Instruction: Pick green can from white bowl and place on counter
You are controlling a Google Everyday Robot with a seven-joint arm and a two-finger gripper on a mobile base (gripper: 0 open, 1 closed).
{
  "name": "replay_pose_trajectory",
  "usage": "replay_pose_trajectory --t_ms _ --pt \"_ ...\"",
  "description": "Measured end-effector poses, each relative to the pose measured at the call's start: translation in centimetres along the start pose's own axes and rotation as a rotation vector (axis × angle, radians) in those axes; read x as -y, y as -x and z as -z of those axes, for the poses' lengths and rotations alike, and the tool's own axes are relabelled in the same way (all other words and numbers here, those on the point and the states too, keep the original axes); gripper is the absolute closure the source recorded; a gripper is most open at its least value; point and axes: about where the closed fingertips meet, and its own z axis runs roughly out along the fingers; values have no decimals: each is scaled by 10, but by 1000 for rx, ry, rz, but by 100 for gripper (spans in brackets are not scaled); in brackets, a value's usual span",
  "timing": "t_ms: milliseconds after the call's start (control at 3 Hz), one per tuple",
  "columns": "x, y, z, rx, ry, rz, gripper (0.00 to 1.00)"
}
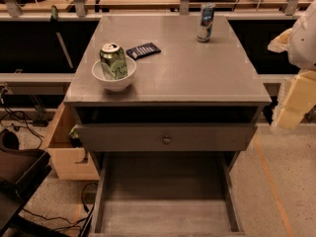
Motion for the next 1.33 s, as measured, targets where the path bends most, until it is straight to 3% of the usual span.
replay_pose_trajectory --t_ms 333,667,1000,1333 --pt "0 0 0 0 0 0 0" --pt "7 16 4 105 1 -9 0" --pt "45 45 -5 365 -20 -52 0" --pt "73 101 -15 659 16 -77 0"
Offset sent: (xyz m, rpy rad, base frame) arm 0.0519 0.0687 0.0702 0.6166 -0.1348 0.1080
